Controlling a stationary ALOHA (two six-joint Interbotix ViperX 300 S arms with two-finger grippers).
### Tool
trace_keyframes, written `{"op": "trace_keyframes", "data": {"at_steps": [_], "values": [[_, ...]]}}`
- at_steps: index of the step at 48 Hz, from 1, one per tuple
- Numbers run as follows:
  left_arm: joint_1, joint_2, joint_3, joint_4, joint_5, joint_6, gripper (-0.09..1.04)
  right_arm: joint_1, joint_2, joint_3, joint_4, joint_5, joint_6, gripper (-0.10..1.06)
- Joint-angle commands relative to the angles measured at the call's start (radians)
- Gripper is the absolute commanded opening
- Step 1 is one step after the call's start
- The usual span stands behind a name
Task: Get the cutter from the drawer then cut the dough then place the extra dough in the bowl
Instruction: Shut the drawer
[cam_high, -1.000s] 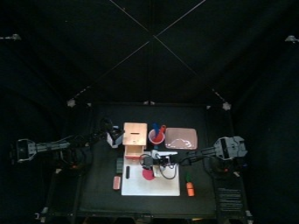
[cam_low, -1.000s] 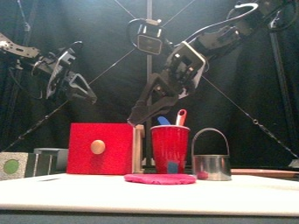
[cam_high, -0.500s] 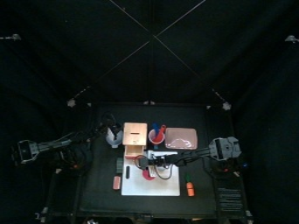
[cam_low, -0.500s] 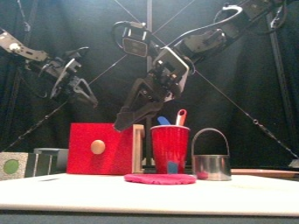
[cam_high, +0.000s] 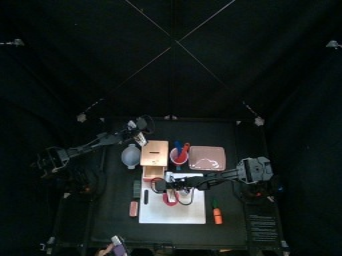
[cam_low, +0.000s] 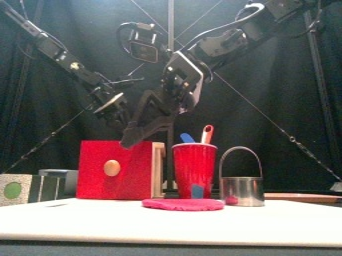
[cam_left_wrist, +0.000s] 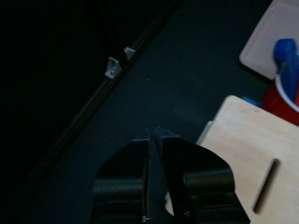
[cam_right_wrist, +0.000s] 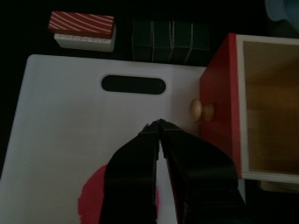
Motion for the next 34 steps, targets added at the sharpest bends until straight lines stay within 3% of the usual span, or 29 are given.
{"op": "trace_keyframes", "data": {"at_steps": [1, 15, 34], "values": [[0.008, 0.043, -0.086, 0.048, 0.054, 0.006, 0.55, 0.003, -0.008, -0.034, 0.002, 0.000, 0.003, 0.43], [0.008, 0.097, -0.149, 0.014, 0.101, 0.126, 0.54, 0.003, 0.032, -0.080, 0.000, 0.026, 0.003, 0.40], [0.002, 0.164, -0.187, -0.250, 0.183, 0.485, 0.54, 0.000, 0.132, -0.216, -0.018, 0.173, 0.002, 0.40]]}}
